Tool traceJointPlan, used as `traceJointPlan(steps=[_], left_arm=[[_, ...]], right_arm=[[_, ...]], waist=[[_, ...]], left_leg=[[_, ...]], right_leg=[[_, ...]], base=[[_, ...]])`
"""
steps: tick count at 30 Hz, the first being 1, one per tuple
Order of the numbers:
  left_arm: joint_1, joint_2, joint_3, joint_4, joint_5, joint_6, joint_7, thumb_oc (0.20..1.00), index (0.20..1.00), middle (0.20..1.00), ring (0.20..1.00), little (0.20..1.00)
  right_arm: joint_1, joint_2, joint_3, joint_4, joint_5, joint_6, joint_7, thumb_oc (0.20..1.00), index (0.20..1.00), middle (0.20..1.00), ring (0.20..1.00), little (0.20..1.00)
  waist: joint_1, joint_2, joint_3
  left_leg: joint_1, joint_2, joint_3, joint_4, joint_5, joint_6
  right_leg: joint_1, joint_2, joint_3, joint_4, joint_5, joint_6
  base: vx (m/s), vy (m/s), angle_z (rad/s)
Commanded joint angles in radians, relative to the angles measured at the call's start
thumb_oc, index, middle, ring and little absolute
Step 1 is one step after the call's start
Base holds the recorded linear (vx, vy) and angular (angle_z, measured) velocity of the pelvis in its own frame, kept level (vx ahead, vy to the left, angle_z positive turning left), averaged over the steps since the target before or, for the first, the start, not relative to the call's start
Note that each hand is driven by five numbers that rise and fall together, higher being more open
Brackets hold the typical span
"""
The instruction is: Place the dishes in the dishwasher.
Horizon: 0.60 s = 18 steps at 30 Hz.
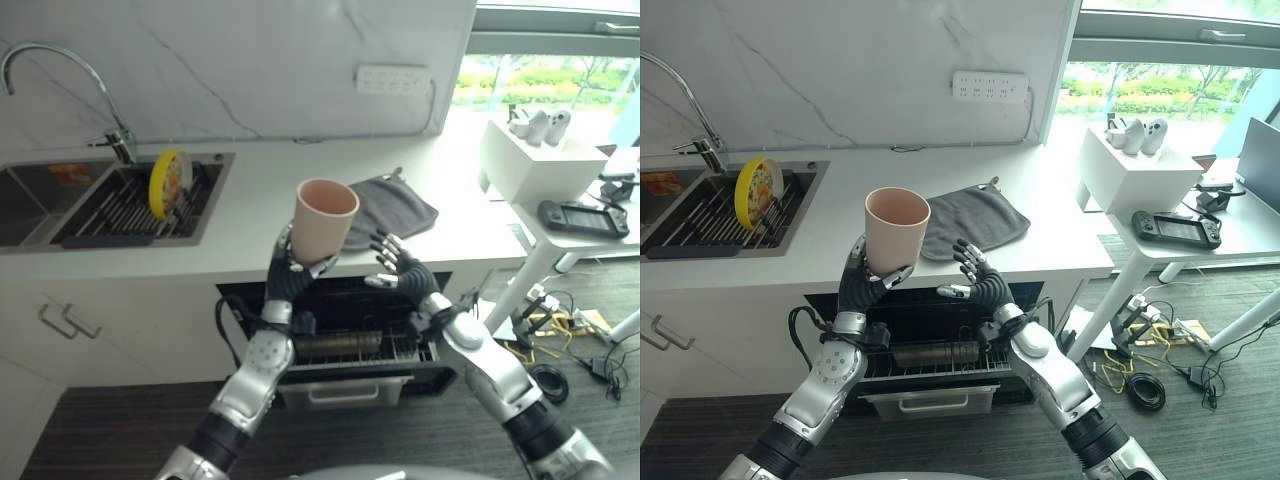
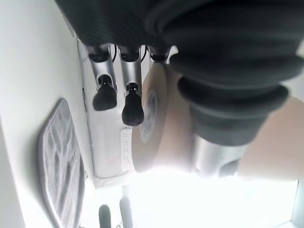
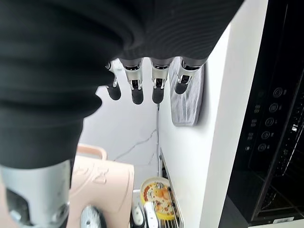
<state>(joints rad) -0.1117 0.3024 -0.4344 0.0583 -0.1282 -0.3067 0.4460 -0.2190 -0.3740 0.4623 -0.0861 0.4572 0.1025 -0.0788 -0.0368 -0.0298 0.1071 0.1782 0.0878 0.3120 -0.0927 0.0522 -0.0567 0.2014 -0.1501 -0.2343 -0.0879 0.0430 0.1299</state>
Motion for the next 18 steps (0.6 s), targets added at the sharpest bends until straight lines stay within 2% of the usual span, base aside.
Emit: traceJointPlan(steps=[1, 12, 18], left_arm=[[-0.139, -0.015, -0.027, 0.022, 0.033, -0.043, 0.002, 0.200, 0.200, 0.200, 0.200, 0.200], [-0.110, -0.037, -0.066, 0.088, 0.033, -0.026, -0.006, 0.200, 0.200, 0.200, 0.200, 0.200], [-0.088, -0.034, -0.079, 0.116, 0.024, -0.046, -0.022, 0.200, 0.200, 0.200, 0.200, 0.200]], right_arm=[[-0.131, 0.037, -0.016, -0.021, 0.026, -0.047, 0.003, 1.000, 1.000, 1.000, 1.000, 1.000], [-0.171, 0.044, -0.009, -0.077, 0.036, -0.052, -0.029, 1.000, 1.000, 1.000, 1.000, 1.000], [-0.185, 0.040, -0.013, -0.096, 0.021, -0.032, -0.033, 1.000, 1.000, 1.000, 1.000, 1.000]], waist=[[0.023, -0.011, 0.017], [0.026, -0.010, 0.021], [0.026, -0.008, 0.032]], left_leg=[[0.065, 0.020, -0.032, 0.005, -0.109, 0.002], [0.068, 0.018, -0.027, 0.005, -0.113, 0.005], [0.069, 0.018, -0.023, 0.005, -0.114, 0.006]], right_leg=[[0.028, 0.007, -0.027, 0.001, -0.037, -0.008], [0.028, 0.003, -0.025, 0.001, -0.037, -0.006], [0.024, 0.002, -0.021, 0.004, -0.036, -0.006]], base=[[0.00, 0.000, 0.00], [0.00, 0.000, 0.00], [0.00, 0.000, 0.00]])
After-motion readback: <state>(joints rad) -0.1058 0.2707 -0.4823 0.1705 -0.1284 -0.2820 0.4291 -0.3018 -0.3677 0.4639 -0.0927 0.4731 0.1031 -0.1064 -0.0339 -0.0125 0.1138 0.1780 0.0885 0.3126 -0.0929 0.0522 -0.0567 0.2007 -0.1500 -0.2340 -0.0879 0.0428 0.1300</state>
